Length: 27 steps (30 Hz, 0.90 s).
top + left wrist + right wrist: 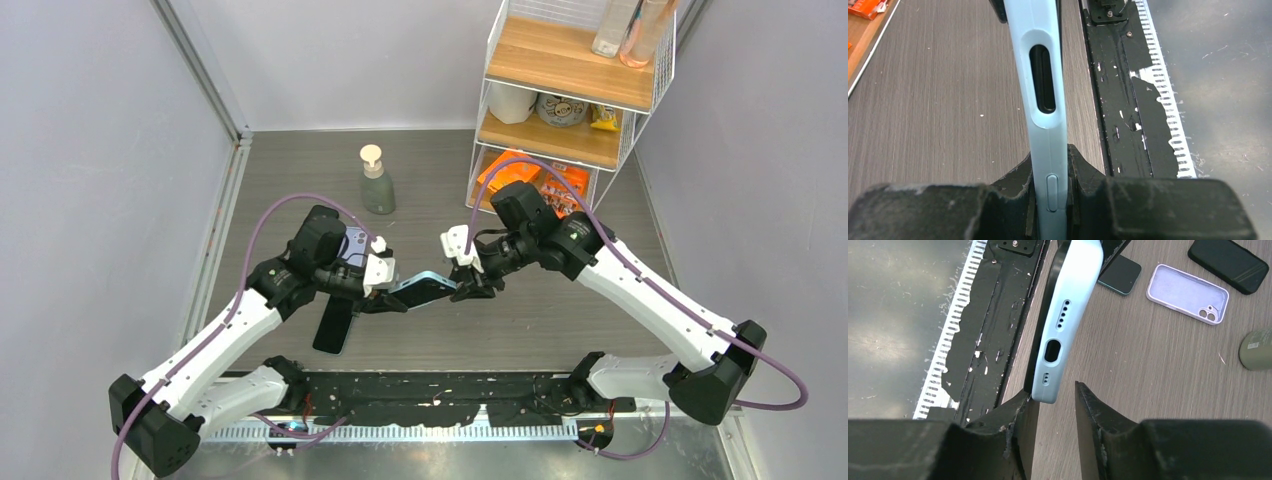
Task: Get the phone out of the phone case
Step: Remove the phone case from the phone.
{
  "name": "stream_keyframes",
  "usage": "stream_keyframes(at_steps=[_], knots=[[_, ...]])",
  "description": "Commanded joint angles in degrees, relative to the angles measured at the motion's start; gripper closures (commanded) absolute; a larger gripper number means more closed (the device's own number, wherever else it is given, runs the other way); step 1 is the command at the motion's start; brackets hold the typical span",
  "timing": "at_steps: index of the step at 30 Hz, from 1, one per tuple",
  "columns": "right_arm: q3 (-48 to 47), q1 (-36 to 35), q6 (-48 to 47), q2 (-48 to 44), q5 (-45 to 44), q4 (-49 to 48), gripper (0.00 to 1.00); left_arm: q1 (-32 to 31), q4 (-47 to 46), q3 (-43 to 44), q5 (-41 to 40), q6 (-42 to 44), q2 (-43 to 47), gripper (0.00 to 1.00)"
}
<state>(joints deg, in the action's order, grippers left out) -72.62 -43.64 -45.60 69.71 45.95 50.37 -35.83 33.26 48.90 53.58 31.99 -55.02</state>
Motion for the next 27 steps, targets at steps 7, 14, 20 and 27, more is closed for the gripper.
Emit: stream_keyframes(at_steps=[7,14,20,27], knots=[[-2.9,0.0,0.3,1.2,0.0,-2.7,0.83,-1.8,1.5,0.5,4.6,5.7,0.0,1.0],[-3.7,0.0,-0.1,2.2,-0.1,-2.3,0.89,-4.8,4.9,0.9,2.2,9.5,-0.5,1.0],[-4.0,0.0,2.9,2.9,-0.7,-3.9,0.89,-5.7,5.2,1.4,1.4,10.0,-0.8,1.0],[-4.1,0.0,8.2,3.8,-3.8,-8.2,0.85,-6.4,5.3,1.2,0.8,10.5,-1.0,1.0]])
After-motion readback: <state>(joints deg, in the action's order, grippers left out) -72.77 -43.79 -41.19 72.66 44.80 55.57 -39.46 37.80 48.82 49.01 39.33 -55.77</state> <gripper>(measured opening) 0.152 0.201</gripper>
